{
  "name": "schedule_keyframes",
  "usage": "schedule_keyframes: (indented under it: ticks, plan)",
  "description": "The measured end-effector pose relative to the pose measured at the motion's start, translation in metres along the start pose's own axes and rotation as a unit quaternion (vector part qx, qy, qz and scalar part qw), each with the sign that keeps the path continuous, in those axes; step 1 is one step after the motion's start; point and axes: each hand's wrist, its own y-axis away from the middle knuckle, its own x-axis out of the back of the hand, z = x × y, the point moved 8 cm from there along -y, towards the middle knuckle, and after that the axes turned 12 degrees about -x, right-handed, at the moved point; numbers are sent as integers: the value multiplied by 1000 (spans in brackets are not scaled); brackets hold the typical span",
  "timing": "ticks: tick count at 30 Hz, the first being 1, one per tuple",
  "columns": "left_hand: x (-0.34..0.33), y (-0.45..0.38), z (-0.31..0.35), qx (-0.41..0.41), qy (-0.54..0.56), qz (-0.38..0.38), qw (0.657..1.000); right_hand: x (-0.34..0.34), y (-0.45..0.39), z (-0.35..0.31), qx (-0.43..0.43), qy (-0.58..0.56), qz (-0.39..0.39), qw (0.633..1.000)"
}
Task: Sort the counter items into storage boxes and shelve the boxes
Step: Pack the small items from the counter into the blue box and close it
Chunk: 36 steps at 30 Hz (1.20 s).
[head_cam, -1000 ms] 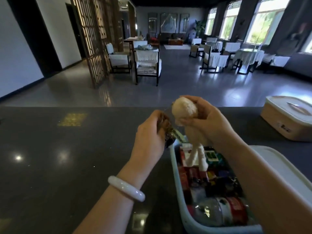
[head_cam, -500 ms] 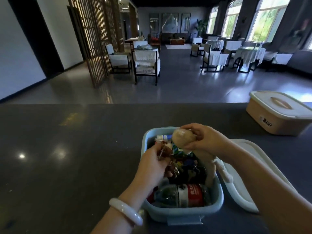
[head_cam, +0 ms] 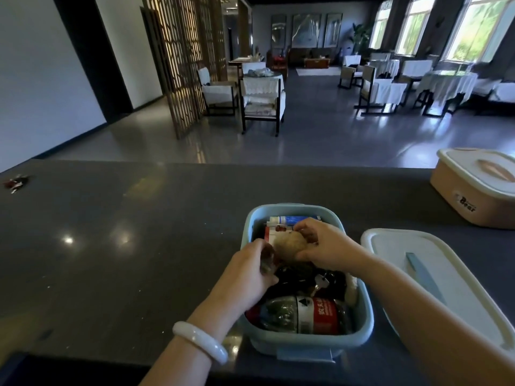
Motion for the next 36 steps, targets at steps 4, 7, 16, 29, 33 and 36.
schedule_keyframes:
  ticks: [4, 7, 16, 29, 33, 36]
  plan:
    - [3, -2, -1, -18, -24, 12, 999, 5, 3, 6, -17, -25, -11, 999]
    - [1, -3, 0, -35, -35, 4, 999, 5, 3, 15, -28, -68, -8, 997]
    - [-10, 1, 3, -103, -130, -16, 986, -9, 1, 28, -22, -58, 16, 998]
    - [4, -2, -15, 2, -7, 11, 1000, -7, 4, 19, -75, -89, -88, 989]
    - [-7, -10, -10, -9, 33, -32, 999, -9, 4, 3, -44, -93, -126, 987]
    - [1, -11, -8, -28, -12, 22, 999, 1, 1, -9, 10, -152, -70, 986]
